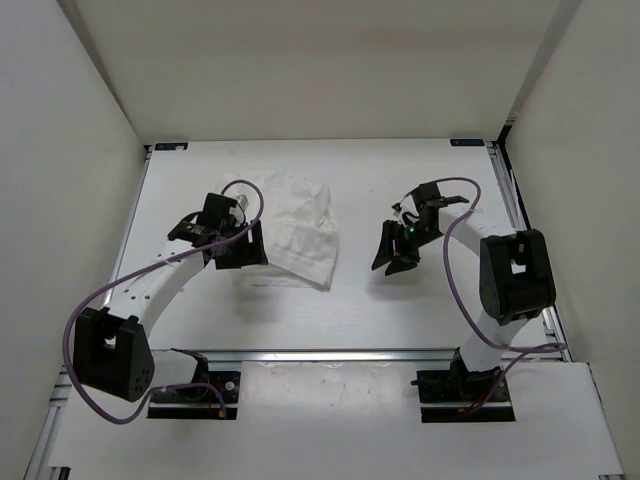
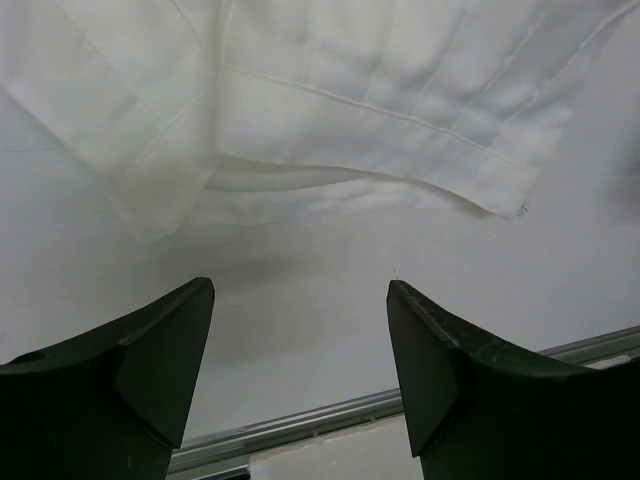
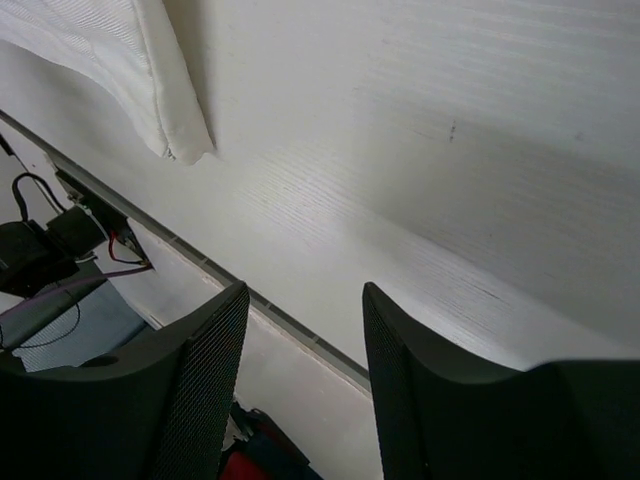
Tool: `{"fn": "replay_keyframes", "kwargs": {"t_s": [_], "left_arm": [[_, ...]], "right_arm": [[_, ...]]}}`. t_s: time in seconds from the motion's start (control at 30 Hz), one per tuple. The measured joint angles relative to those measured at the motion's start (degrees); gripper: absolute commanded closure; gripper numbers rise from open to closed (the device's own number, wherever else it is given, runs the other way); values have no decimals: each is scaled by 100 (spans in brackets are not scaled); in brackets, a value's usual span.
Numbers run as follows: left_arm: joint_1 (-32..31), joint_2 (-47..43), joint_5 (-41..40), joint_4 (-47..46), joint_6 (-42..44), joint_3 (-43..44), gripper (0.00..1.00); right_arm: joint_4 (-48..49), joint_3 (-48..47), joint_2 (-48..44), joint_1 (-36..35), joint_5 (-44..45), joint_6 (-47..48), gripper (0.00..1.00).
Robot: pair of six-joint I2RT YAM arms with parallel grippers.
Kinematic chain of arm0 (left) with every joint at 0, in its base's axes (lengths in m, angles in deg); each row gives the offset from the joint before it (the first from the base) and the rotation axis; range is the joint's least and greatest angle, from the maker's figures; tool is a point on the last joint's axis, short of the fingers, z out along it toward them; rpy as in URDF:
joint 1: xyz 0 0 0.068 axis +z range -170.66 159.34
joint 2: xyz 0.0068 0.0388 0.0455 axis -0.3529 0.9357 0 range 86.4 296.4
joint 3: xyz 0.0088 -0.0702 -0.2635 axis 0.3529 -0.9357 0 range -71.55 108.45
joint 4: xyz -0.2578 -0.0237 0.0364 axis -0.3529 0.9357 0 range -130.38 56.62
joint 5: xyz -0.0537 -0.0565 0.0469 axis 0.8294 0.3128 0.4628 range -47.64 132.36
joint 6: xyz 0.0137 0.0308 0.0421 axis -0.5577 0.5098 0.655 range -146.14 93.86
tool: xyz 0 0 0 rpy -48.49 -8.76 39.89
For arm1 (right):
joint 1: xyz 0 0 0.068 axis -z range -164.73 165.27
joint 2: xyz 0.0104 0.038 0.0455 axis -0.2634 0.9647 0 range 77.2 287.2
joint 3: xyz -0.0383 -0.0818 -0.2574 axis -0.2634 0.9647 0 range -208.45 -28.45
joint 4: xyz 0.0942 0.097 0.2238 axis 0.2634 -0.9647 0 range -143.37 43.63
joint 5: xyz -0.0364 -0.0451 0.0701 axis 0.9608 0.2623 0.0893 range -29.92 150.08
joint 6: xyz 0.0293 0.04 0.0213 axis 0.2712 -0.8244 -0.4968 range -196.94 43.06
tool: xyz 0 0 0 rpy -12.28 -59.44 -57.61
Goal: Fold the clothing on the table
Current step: Flatten the skirt out
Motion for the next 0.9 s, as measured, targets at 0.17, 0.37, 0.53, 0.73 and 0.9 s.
{"fn": "replay_keyframes", "kwargs": {"t_s": [0.17, 0.37, 0.53, 0.73, 0.9], "left_arm": [[-199, 11, -11, -98, 50, 20, 19], [-219, 669, -101, -188, 98, 621, 19], [-208, 704, -87, -345, 61, 599, 18], [39, 481, -17, -450, -7, 210, 18], [256, 444, -13, -442, -22, 136, 18]], "right_arm": [[-50, -256, 37, -199, -2, 2, 45], [-55, -629, 332, -420, -79, -2, 45], [31, -977, 750, -612, -243, -72, 46], [-164, -1738, 1368, -1093, -278, -153, 46], [-151, -2133, 1681, -1532, -214, -319, 46]]}}
